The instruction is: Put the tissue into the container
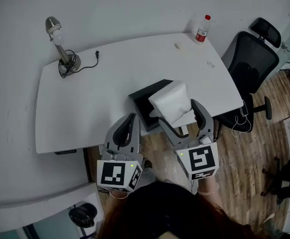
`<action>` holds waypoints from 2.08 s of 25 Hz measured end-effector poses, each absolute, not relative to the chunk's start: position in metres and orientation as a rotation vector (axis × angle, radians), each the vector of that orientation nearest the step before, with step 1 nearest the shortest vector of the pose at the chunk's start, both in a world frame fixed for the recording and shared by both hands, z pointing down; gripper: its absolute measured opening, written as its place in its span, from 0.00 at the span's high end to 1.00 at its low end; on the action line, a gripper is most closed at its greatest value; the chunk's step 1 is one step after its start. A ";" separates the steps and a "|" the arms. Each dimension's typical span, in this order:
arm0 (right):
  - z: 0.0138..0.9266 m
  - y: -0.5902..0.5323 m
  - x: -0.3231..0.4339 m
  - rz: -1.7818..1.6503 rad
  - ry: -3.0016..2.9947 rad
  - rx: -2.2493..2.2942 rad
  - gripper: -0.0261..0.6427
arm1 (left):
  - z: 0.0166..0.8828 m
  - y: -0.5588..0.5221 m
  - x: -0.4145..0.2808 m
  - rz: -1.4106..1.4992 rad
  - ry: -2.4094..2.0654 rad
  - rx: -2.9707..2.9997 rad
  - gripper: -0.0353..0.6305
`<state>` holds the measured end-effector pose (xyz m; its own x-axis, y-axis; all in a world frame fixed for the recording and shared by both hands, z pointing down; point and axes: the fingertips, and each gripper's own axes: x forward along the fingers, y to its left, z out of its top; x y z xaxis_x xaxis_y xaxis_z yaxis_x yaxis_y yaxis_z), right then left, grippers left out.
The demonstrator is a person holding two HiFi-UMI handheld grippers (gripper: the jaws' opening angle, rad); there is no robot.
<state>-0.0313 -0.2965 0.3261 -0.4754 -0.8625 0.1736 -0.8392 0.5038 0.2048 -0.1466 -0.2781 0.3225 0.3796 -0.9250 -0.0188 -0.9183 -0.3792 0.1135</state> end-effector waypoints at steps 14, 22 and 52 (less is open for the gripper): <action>0.357 -0.321 -0.046 -0.063 -2.434 1.385 0.33 | 0.339 -0.298 -0.163 -0.127 -1.685 2.483 0.89; 0.379 -0.332 -0.047 -0.008 -2.376 1.363 0.33 | 0.349 -0.307 -0.168 -0.124 -1.674 2.452 0.89; 0.437 -0.354 -0.044 0.205 -2.183 1.325 0.33 | 0.378 -0.328 -0.179 -0.097 -1.626 2.388 0.89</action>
<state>-0.0436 -0.3536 0.4374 -0.3452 -0.7654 0.5431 -0.8531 0.4972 0.1585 -0.1789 -0.3276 0.3780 0.3747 -0.9232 0.0851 -0.9066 -0.3457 0.2419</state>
